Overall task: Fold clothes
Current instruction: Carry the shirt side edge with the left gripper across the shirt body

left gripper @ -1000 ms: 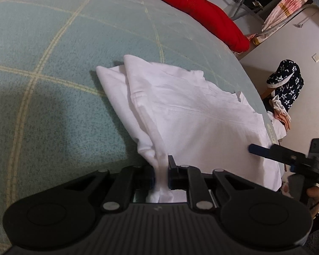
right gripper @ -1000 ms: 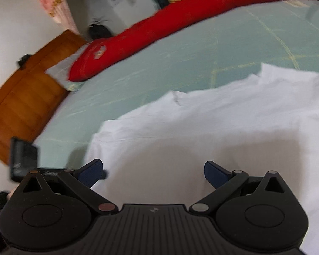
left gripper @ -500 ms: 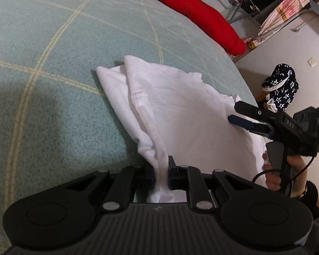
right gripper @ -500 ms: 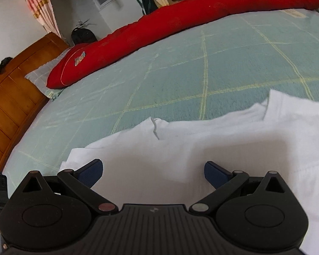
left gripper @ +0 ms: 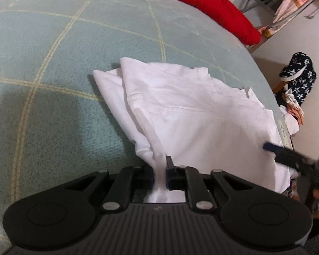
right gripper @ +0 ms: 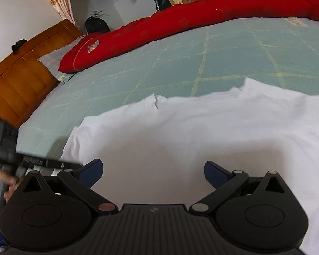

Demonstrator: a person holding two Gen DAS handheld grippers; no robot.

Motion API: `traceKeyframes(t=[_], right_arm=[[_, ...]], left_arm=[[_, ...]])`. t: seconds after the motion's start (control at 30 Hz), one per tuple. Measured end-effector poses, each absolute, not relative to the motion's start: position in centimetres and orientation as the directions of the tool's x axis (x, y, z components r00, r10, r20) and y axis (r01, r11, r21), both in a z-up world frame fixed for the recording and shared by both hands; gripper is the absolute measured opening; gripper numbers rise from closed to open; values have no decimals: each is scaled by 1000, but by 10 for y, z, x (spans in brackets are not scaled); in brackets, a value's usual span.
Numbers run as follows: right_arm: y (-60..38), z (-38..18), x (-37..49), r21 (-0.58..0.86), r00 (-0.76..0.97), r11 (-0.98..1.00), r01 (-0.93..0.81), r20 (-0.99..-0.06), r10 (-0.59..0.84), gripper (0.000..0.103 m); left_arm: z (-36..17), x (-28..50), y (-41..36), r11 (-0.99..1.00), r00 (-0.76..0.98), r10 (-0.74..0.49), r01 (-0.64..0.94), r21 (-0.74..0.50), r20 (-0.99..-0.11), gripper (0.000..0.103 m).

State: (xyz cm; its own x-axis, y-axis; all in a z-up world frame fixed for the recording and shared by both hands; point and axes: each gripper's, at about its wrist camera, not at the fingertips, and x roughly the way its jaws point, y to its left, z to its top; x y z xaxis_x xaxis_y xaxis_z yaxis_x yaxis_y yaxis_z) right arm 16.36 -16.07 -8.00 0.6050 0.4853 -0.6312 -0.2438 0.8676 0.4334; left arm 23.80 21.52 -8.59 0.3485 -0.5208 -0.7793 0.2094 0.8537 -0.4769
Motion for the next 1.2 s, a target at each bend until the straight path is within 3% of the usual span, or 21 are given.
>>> traceKeyframes(t=[0.2, 0.6, 1.2], right_arm=[[-185, -76, 138, 444, 598, 868, -222, -641, 481, 103], [-213, -72, 107, 493, 629, 848, -196, -600, 494, 103], [-263, -72, 72, 520, 670, 838, -163, -565, 481, 103]], left_arm=[[-67, 236, 203, 886, 356, -464, 199, -420, -811, 7], [5, 224, 163, 885, 419, -462, 271, -378, -782, 7], [79, 219, 66, 788, 436, -613, 405, -465, -659, 7]])
